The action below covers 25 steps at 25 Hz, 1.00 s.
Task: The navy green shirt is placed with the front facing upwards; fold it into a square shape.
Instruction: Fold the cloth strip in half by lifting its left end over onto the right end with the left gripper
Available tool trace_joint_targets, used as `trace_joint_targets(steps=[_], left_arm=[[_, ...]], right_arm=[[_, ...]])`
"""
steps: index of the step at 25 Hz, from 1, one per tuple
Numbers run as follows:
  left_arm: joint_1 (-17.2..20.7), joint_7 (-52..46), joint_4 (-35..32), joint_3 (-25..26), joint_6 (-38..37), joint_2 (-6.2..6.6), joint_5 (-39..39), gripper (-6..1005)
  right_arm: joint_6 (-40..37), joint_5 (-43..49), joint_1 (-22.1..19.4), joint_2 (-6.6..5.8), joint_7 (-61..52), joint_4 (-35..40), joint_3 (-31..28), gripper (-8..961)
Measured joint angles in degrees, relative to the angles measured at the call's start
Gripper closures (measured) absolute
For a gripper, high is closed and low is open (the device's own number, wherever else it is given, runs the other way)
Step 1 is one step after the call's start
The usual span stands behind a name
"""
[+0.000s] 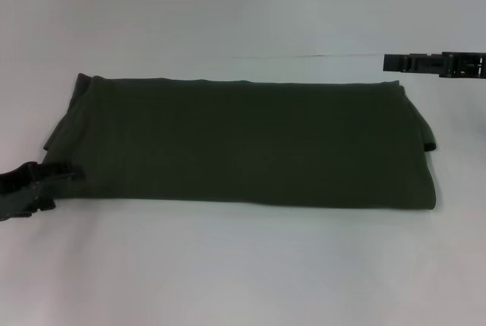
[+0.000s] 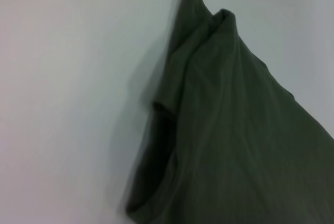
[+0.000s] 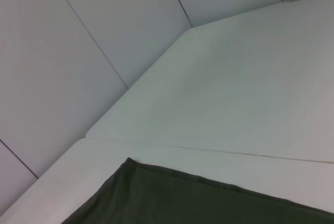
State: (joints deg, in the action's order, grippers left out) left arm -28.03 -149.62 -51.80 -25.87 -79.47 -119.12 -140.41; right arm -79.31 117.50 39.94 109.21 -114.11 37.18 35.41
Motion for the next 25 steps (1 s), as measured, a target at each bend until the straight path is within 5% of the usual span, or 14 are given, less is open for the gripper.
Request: trace_joint_targets(steps=[25], left_arm=[[-1.26, -0.06, 2.88, -0.23, 4.50, 0.99, -2.76, 114]], right_arm=[[0.04, -0.01, 0.23, -0.15, -0.30, 0.00, -0.25, 40]])
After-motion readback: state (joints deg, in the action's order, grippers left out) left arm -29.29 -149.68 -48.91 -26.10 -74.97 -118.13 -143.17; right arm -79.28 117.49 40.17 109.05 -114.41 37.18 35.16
